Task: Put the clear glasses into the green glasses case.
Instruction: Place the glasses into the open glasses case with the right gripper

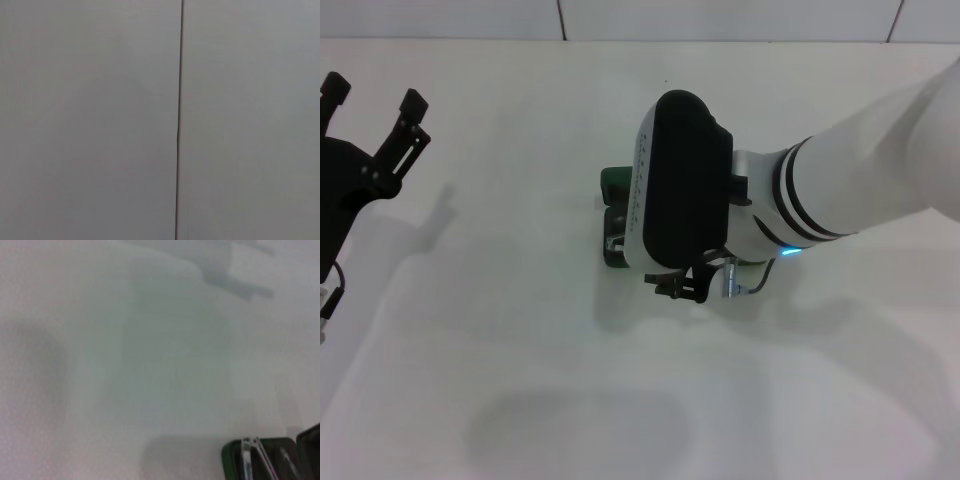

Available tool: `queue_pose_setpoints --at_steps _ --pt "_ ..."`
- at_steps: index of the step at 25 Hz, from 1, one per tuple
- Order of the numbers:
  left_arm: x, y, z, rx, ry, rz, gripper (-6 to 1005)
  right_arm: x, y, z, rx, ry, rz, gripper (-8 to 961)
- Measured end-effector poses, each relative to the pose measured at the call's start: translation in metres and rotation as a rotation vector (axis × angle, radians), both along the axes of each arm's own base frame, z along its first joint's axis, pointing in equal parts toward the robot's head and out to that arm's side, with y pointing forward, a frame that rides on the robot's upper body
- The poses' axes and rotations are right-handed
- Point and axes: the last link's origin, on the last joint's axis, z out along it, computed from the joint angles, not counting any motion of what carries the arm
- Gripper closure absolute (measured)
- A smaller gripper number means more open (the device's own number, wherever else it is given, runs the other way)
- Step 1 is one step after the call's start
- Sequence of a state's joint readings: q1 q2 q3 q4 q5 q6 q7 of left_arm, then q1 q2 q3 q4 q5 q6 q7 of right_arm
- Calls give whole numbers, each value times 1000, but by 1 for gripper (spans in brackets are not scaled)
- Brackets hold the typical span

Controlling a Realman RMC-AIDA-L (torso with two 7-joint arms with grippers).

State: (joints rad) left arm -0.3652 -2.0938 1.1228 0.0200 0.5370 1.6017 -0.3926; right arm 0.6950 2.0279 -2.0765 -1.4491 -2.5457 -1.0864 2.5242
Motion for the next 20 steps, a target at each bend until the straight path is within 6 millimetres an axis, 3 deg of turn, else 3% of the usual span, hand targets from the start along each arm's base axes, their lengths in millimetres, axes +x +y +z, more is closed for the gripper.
queue_pose_setpoints --at_steps 10,14,20 --pt "-1 3 2 5 8 6 120 -1 -10 4 -59 26 11 570" --pt "-1 4 2 4 10 10 120 4 -14 16 -132 83 -18 568" --pt "1 9 0 -4 15 9 120 22 5 35 -179 212 -122 565"
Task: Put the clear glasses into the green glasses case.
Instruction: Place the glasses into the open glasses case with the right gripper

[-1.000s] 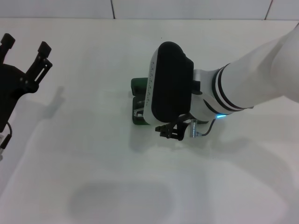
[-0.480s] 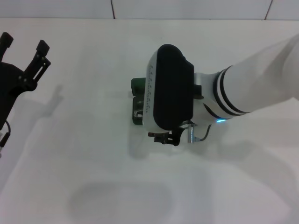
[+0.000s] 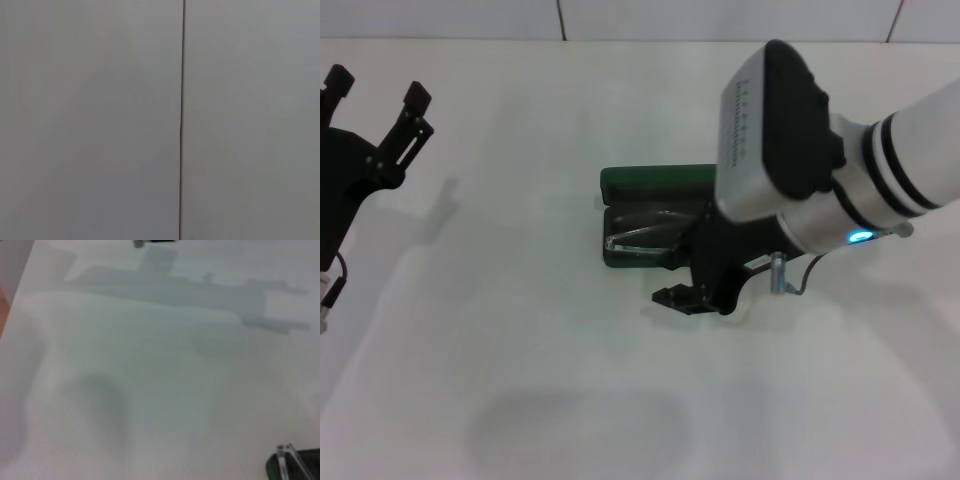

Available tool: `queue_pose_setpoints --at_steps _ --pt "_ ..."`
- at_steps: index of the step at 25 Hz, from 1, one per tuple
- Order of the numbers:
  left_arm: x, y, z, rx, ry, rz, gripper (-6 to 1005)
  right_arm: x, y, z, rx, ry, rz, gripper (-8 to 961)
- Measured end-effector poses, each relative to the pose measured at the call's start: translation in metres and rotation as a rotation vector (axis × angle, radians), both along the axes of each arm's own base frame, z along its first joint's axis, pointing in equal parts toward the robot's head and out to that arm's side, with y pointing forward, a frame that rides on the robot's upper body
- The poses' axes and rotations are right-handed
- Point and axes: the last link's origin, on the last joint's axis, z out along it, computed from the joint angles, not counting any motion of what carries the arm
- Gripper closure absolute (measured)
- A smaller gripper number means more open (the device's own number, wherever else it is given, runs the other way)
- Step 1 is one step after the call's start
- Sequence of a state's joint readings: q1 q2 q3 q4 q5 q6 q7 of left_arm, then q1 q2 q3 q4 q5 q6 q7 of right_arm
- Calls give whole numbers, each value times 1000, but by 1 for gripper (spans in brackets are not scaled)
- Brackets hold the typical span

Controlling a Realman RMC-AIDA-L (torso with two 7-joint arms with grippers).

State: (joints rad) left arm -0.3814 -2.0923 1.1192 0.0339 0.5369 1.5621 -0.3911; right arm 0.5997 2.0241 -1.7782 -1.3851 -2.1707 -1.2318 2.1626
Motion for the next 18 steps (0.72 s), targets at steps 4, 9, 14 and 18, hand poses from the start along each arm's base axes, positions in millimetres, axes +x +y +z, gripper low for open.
queue_pose_setpoints --at_steps 4,9,14,18 --pt "2 5 -2 -10 1 0 120 16 15 -1 -27 43 -72 564" --pt "4 10 -4 -26 5 2 120 26 31 -5 -66 83 -140 561" --pt "8 13 -5 -30 5 -7 120 31 36 -11 -77 59 -160 559" --pt "8 13 -6 -31 4 -7 119 32 37 -12 -71 53 -162 557"
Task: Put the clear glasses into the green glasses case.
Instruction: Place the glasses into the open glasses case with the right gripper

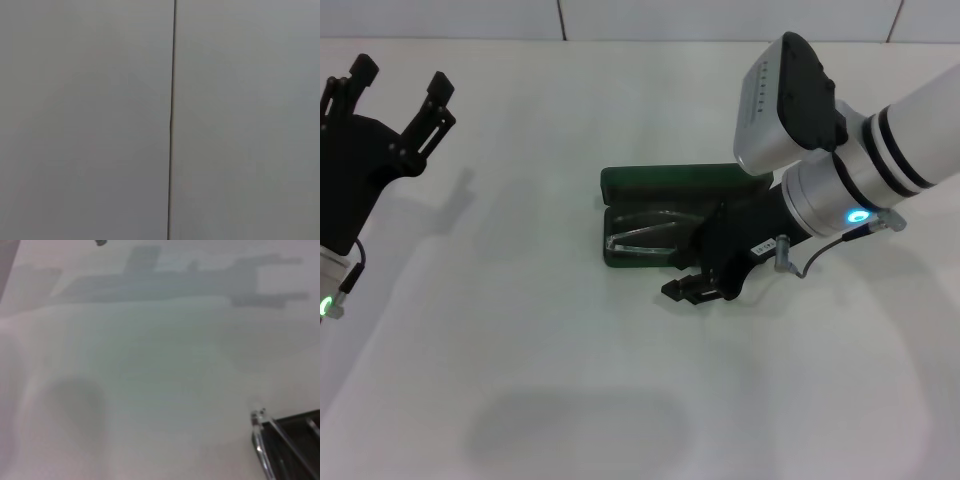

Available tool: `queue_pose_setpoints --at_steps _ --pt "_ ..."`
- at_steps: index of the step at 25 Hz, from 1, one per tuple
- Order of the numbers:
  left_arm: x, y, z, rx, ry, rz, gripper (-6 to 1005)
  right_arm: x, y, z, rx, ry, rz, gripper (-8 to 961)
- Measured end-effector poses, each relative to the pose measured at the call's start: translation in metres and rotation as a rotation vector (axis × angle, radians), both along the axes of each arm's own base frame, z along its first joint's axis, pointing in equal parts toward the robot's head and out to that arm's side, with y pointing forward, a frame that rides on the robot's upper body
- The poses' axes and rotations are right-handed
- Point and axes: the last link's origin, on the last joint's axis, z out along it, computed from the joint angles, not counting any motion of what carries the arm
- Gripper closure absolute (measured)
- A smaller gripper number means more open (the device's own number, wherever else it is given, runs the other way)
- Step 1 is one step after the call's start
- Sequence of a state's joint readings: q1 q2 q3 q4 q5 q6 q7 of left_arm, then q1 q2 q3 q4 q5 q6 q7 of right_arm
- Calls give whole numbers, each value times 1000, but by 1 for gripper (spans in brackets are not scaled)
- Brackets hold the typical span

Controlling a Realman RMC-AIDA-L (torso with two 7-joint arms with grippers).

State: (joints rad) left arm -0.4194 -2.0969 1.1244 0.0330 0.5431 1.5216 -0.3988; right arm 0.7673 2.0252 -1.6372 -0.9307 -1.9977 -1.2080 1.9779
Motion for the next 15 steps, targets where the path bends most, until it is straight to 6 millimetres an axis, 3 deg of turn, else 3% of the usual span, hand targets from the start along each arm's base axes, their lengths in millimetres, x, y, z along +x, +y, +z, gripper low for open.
queue_pose_setpoints --at_steps 9,15 --pt "0 0 0 -1 -1 0 119 9 9 -1 63 -40 -6 553" --pt "0 -1 0 -3 -1 2 119 8 2 -1 18 -38 -2 550"
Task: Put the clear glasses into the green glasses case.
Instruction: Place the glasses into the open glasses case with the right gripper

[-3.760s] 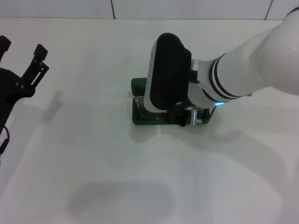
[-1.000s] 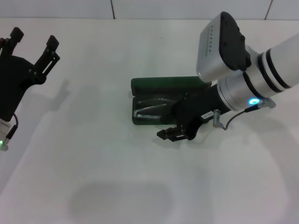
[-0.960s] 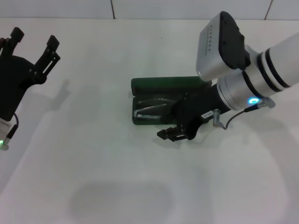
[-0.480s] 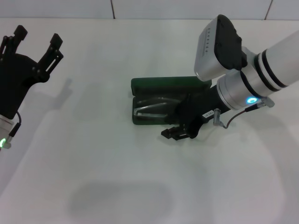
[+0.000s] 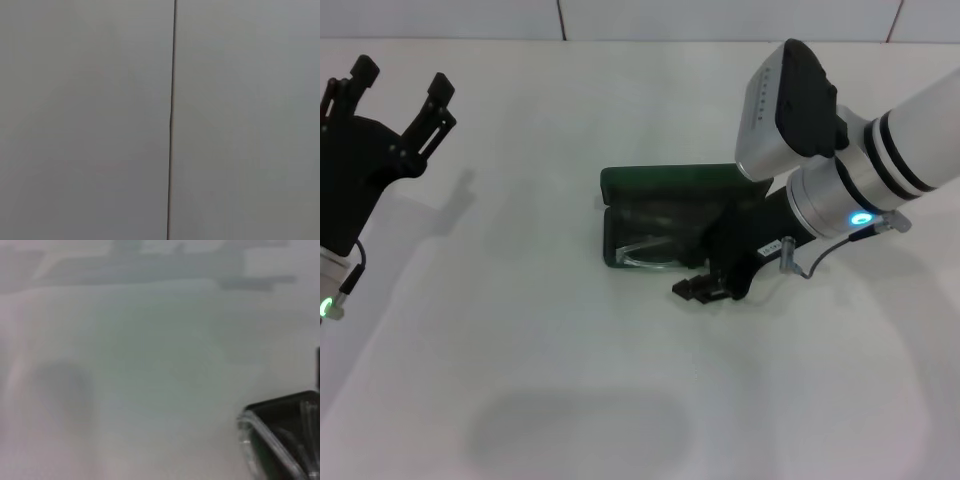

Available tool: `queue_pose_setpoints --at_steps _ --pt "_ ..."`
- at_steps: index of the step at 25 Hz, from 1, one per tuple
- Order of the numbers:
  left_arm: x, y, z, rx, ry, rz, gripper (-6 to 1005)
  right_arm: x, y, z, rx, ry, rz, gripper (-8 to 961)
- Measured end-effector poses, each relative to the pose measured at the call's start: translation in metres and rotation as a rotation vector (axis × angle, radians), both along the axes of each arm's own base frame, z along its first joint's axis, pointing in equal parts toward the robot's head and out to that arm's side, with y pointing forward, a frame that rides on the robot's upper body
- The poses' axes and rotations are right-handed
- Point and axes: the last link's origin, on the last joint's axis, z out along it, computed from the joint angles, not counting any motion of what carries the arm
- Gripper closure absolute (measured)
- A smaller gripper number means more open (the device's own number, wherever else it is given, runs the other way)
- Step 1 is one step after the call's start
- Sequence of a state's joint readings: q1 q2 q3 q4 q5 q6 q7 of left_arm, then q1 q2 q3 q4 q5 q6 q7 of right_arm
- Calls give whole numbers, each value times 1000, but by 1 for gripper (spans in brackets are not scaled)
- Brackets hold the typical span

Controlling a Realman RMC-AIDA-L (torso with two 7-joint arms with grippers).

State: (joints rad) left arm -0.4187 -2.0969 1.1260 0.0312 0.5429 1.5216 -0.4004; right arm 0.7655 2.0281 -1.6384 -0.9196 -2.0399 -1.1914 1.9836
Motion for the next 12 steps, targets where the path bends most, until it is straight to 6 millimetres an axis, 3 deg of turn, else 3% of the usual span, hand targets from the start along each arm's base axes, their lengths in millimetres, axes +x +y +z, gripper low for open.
queue_pose_setpoints --at_steps 12 --pt "1 0 -1 0 -6 -3 119 -10 -5 13 23 33 53 545"
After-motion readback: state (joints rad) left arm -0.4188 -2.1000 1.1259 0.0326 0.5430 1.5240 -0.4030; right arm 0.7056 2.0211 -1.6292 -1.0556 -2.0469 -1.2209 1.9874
